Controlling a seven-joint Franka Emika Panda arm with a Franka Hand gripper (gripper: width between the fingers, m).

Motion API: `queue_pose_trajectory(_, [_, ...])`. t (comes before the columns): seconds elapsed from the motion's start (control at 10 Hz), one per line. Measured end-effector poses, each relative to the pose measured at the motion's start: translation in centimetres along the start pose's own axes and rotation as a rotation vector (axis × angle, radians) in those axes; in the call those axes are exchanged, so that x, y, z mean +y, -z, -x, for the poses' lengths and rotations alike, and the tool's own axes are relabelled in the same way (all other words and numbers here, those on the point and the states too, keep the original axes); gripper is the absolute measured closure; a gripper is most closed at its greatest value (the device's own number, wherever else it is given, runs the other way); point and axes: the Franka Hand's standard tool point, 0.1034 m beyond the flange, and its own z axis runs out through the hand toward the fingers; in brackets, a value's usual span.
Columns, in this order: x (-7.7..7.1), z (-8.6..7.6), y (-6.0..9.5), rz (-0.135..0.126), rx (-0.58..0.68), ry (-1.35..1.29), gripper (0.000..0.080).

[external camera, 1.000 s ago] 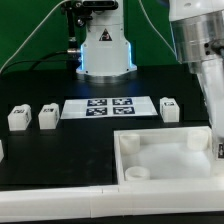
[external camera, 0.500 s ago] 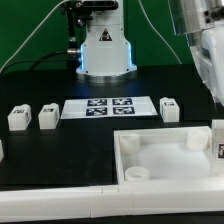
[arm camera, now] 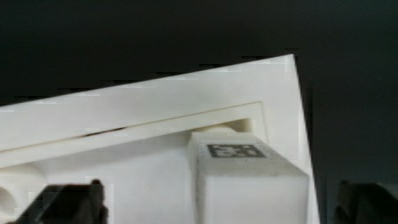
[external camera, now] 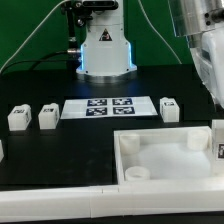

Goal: Assemble one leg

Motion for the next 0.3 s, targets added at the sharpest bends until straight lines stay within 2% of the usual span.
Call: queue_pose_trajectory(0.3, [0.01, -0.01, -0.02, 0.0, 0.0, 0.001, 0.015])
